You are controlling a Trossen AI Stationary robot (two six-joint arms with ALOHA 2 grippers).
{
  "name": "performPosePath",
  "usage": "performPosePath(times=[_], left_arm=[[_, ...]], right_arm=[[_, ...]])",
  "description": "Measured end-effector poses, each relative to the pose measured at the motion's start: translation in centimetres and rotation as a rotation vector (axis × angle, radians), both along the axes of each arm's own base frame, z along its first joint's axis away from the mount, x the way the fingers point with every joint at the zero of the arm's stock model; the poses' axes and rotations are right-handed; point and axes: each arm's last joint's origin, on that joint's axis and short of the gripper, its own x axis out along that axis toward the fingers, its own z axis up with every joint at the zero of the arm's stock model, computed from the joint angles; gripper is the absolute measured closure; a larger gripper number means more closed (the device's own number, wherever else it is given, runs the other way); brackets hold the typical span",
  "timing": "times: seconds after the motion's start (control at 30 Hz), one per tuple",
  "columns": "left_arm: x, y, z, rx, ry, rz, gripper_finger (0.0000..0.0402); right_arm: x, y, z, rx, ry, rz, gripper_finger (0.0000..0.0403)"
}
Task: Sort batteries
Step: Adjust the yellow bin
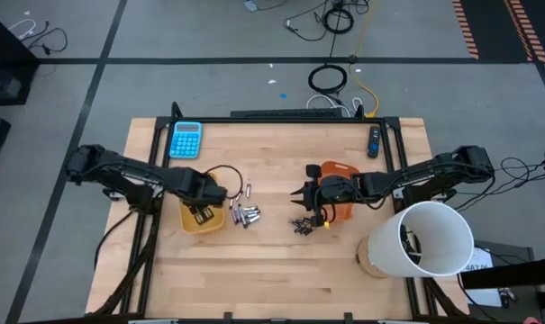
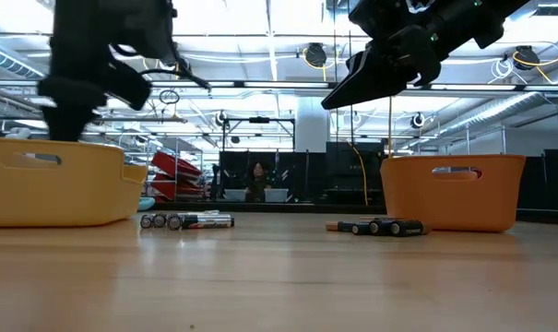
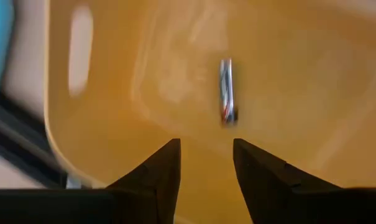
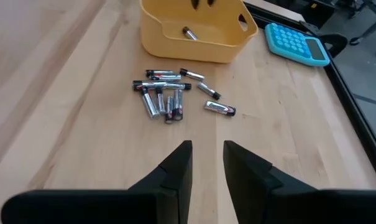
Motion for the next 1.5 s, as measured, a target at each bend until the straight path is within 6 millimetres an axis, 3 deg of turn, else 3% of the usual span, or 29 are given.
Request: performPosePath(times=[0.37,0.7,0.83,1.1,1.5], left_arm=[[2.3,2.8,-1.7,0.066,-0.127,-0.226,0.0286],[3.7,5.6,-5.5,0.003,-0.021,-0.113,0.0286],[4.0,5.9,-6.3,0.006,0.019,-0.24,0.0286],[5.0,5.6,-6.4,0.143,0.06,-0.611,0.0286],[6.2,5.1,-4.8,0.304,0.139,-0.776,0.0286]], right_arm=[[0.0,0.0,0.1,-0.015,-0.006,0.01,0.0319],[0.0,0.0,0.0,-0.016,0.001,0.01,0.0319],[0.0,0.0,0.0,-0.016,0.001,0.01,0.0319],[0.0,0.0,0.0,-0.016,0.002,0.011,0.0319],[0.0,0.0,-0.1,-0.017,0.01,0.011,0.0319]])
